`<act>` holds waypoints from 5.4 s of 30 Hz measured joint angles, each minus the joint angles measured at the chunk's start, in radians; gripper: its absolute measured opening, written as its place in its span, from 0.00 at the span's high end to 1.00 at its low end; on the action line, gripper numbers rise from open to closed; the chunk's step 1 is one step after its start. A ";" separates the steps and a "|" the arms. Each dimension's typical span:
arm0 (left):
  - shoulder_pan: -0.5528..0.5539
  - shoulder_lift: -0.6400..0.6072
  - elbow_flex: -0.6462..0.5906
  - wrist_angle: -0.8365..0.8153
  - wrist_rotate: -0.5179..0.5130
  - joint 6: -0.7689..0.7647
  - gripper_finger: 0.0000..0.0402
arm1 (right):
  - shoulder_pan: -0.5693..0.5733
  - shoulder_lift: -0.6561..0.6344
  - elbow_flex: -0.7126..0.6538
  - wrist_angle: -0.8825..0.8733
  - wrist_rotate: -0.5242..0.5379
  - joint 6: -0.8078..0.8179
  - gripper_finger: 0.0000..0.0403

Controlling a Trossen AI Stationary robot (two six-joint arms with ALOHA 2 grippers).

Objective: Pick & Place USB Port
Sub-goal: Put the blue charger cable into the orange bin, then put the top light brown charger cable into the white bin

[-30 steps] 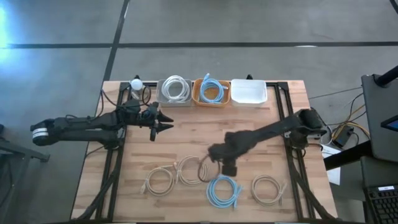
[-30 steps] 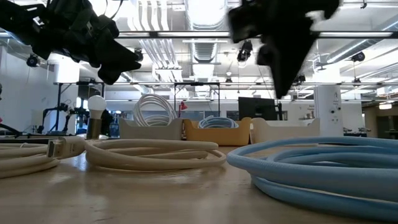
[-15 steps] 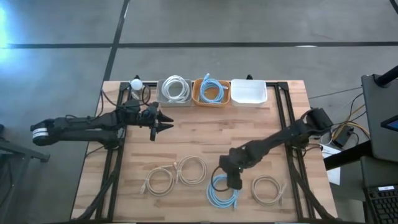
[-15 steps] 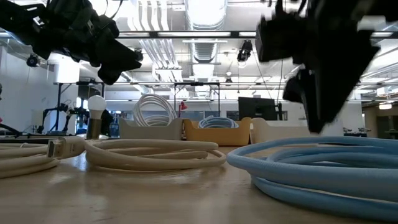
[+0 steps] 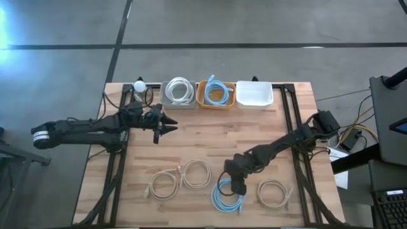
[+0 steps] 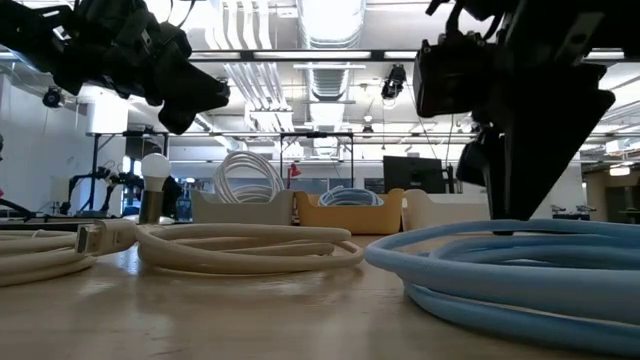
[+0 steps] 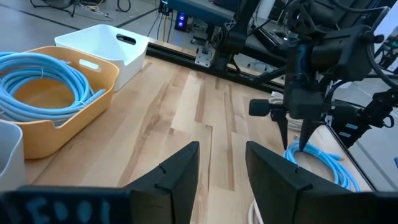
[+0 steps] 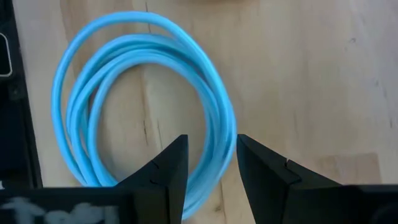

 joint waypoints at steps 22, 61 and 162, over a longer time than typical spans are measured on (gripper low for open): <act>0.000 0.000 0.000 -0.001 0.000 0.000 0.61 | 0.002 0.000 -0.045 0.053 0.079 -0.031 0.73; 0.000 0.000 0.000 -0.001 -0.001 0.006 0.61 | -0.048 0.001 -0.110 0.133 0.345 -0.168 0.85; 0.000 0.004 0.000 -0.007 -0.031 0.029 0.61 | -0.347 0.053 -0.029 0.702 0.659 -0.295 0.65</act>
